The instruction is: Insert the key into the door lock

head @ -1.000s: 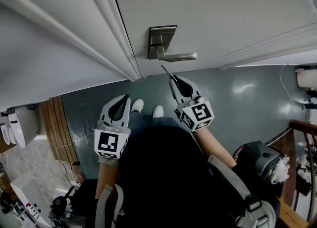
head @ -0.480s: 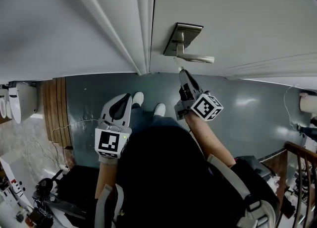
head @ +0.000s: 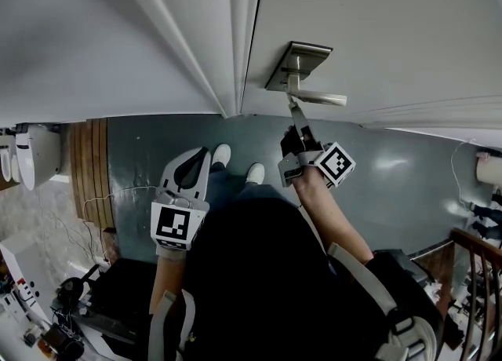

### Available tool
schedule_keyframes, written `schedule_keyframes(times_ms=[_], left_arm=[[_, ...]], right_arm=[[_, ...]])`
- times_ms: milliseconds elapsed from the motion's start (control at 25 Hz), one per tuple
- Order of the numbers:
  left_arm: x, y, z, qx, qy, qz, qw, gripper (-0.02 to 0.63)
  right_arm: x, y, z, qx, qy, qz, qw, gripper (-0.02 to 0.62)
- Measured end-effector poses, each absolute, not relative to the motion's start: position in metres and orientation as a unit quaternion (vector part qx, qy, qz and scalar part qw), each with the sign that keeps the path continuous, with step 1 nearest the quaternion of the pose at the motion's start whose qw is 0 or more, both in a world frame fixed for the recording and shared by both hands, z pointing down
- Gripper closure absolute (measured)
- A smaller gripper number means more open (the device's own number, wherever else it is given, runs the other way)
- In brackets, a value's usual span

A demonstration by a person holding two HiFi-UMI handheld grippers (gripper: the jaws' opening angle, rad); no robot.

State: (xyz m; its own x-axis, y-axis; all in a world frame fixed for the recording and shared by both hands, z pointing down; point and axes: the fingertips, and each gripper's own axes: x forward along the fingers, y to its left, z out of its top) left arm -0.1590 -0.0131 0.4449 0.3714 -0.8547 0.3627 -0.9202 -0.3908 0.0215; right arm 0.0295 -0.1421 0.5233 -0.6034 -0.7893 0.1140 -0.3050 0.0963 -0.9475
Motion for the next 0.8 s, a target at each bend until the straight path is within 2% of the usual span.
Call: schedule_keyframes(times_ms=[800], left_arm=[[-0.1620, -0.0188, 0.4479, 0.826, -0.531, 0.154, 0.114, 0.598]], right_arm=[[0.0252, -0.1499, 0.5314, -0.366, 0.649, -0.604, 0.283, 0.563]])
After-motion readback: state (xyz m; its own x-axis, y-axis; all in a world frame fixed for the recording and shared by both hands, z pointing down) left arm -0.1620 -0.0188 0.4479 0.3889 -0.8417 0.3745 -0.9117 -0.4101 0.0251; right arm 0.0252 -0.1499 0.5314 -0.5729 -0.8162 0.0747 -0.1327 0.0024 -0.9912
